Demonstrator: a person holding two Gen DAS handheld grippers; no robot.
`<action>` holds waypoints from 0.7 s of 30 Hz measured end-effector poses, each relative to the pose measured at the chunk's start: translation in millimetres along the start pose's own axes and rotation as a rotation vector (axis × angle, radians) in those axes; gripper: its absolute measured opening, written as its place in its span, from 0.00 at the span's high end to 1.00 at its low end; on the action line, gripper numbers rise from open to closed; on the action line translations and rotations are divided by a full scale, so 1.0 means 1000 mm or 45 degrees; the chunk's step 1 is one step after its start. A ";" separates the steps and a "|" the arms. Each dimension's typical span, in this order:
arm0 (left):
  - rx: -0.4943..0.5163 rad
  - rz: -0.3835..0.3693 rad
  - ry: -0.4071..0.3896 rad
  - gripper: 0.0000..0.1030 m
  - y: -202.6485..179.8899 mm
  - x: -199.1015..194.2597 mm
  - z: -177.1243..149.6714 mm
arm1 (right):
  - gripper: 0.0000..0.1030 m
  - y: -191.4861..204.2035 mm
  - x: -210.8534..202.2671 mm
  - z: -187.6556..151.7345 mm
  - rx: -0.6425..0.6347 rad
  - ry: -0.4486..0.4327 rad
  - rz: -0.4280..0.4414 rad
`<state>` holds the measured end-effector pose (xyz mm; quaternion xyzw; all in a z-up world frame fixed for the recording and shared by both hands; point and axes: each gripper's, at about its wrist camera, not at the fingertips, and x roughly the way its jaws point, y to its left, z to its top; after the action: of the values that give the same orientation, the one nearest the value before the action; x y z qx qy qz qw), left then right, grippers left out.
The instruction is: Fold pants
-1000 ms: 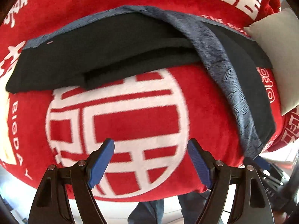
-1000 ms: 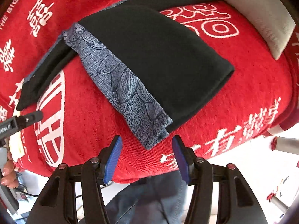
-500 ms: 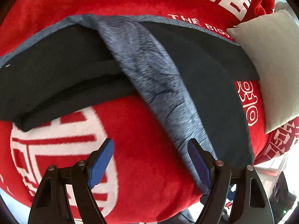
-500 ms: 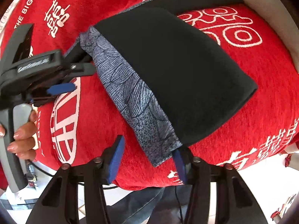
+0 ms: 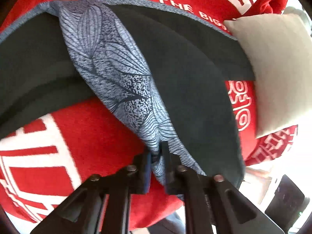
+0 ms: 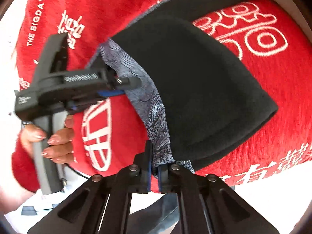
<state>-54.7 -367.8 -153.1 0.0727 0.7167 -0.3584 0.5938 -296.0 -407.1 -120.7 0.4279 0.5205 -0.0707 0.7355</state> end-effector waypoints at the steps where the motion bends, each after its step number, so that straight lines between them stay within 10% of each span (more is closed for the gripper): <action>1: 0.003 -0.018 -0.012 0.94 -0.002 -0.003 0.001 | 0.96 0.001 -0.003 0.002 -0.001 0.002 0.010; 10: 0.025 -0.067 -0.098 0.94 -0.040 -0.041 0.022 | 0.97 0.013 -0.060 0.063 -0.083 -0.068 0.038; 21: 0.076 -0.071 -0.233 0.93 -0.096 -0.040 0.106 | 0.97 -0.011 -0.106 0.234 -0.196 -0.189 -0.083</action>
<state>-9.3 -489.2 -79.6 0.0375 0.6503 -0.4011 0.6441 -184.4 -614.9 -18.2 0.3465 0.4820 -0.0859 0.8001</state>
